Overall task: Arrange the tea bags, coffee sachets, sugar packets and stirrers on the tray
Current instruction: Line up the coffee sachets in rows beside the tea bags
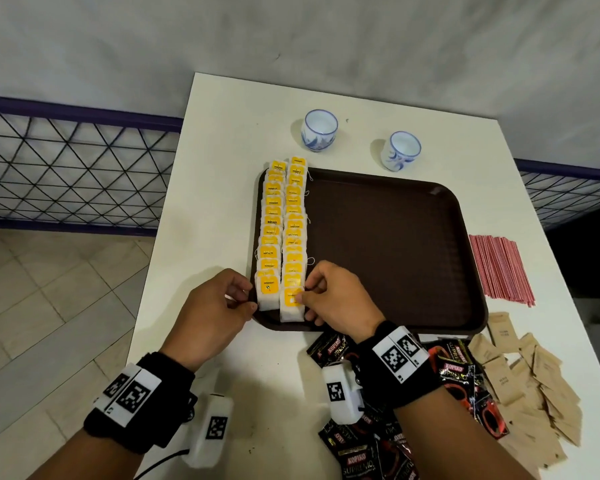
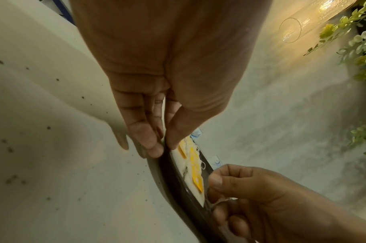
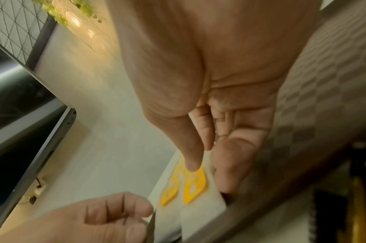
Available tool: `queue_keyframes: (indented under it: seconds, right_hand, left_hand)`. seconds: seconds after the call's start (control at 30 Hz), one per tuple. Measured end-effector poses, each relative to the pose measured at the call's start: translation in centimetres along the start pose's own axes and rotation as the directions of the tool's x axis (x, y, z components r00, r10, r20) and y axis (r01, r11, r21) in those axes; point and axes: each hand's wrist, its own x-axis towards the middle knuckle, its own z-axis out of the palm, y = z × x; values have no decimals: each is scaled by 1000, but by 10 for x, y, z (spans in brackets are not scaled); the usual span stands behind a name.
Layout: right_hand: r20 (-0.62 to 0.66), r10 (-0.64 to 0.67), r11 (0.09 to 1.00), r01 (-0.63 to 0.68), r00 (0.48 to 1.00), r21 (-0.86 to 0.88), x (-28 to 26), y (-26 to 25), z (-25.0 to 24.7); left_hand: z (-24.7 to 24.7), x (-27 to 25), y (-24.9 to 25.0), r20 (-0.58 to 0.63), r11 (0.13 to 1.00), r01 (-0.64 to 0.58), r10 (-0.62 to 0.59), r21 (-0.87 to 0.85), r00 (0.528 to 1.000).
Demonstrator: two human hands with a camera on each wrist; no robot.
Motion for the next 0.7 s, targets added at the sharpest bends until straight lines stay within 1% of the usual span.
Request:
queue_keyframes:
  seconds: [0.07,0.13,0.2,0.27,0.33,0.4,0.43,0.5,0.6,0.7]
  right_hand:
    - [-64,-4,1000,4,998,-3,-9,5,-13]
    - [-138,7,1000,-6,990,11,-23,14,-35]
    - [-220,36,999,-37,975,3,-42,32,-62]
    - [-298,65,997,-75,952,-23,-68,52,-88]
    - [-356,88,990,-120,931,-70,-98,70,-109]
    - [-371,114,978,-170,922,-122,-127,84,-123]
    - [-363,124,970,-190,924,-153,-142,92,-127]
    - [-304,117,950,-195,946,-243,-165,108,-128]
    - [-157,63,909,-121,986,-398,-191,135,-112]
    - [-33,-7,860,-11,999,-511,-199,152,-92]
  left_hand:
    - [1,-1,2,-22,999,-12,12,41,1000]
    - [1,-3,6,-59,992,-45,52,115,997]
    - [1,-9,11,-62,982,-86,98,169,993]
    - [2,-19,17,-14,973,-129,134,191,991]
    - [9,-34,24,72,961,-160,147,227,986]
    - [20,-49,31,150,936,-189,149,297,977]
    - [28,-57,33,178,921,-204,152,332,972]
    - [44,-68,35,221,891,-236,159,387,962]
    - [69,-82,37,271,844,-262,145,469,952]
    - [95,-89,40,202,842,-178,84,509,976]
